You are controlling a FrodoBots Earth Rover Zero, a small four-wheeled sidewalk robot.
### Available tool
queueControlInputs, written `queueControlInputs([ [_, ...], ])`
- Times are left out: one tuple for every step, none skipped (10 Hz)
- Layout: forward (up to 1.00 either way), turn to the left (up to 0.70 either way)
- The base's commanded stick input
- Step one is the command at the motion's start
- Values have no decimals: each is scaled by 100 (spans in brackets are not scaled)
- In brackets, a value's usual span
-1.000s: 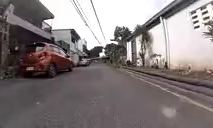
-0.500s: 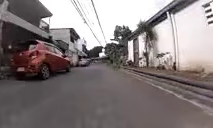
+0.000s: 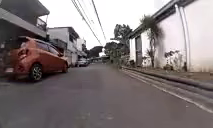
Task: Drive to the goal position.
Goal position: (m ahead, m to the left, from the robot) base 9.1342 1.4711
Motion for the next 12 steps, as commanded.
queueControlInputs([
  [100,0],
  [100,0],
  [100,0],
  [100,0],
  [100,0],
  [100,0],
  [100,0],
  [100,0],
  [100,0],
  [100,0],
  [100,0],
  [100,0],
])
